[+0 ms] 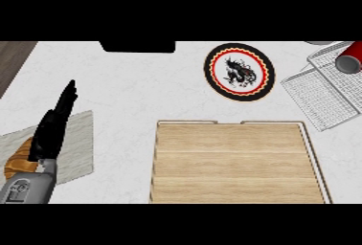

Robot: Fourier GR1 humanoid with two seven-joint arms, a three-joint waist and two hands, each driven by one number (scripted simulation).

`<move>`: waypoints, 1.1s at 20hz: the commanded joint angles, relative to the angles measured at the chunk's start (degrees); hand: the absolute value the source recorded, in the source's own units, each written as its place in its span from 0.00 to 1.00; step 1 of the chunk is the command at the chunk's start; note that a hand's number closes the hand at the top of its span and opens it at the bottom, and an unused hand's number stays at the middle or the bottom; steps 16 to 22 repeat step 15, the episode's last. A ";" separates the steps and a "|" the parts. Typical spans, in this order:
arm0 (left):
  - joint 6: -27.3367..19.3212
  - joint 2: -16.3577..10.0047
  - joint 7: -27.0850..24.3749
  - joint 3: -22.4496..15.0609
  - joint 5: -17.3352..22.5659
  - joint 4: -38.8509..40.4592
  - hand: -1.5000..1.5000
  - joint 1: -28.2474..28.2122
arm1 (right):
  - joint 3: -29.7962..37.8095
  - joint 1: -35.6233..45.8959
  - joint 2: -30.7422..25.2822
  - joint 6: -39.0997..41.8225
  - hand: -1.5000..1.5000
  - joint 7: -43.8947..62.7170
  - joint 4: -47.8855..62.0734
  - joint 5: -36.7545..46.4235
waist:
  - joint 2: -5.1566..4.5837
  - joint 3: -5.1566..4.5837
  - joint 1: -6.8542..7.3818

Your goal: Pick the can from the tray and place it in the tiered basket

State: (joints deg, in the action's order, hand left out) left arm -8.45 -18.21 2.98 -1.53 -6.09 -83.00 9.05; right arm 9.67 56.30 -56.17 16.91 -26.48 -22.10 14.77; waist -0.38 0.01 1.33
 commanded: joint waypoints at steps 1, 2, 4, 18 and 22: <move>0.59 -0.12 3.07 0.33 -0.06 -0.78 0.50 2.36 | 2.54 1.20 -3.67 3.81 0.00 2.67 4.63 -1.22 | -0.07 0.06 -0.14; 1.10 -0.66 -2.90 1.04 0.03 1.64 0.50 -1.14 | 3.04 1.75 -6.39 6.22 0.00 3.55 5.94 -1.42 | -0.21 0.03 0.10; -0.04 -0.02 3.41 0.07 -1.00 -0.85 0.50 1.73 | 4.20 1.21 -9.82 11.96 0.00 3.93 7.96 -2.66 | -0.11 0.10 -0.15; 0.53 -0.10 0.36 1.96 0.01 1.35 0.50 1.60 | 8.28 -9.17 -17.39 19.89 0.00 -10.55 15.78 -4.93 | -1.15 0.58 -0.18; 0.53 -0.10 0.36 1.96 0.01 1.35 0.50 1.60 | 8.28 -9.17 -17.39 19.89 0.00 -10.55 15.78 -4.93 | -1.15 0.58 -0.18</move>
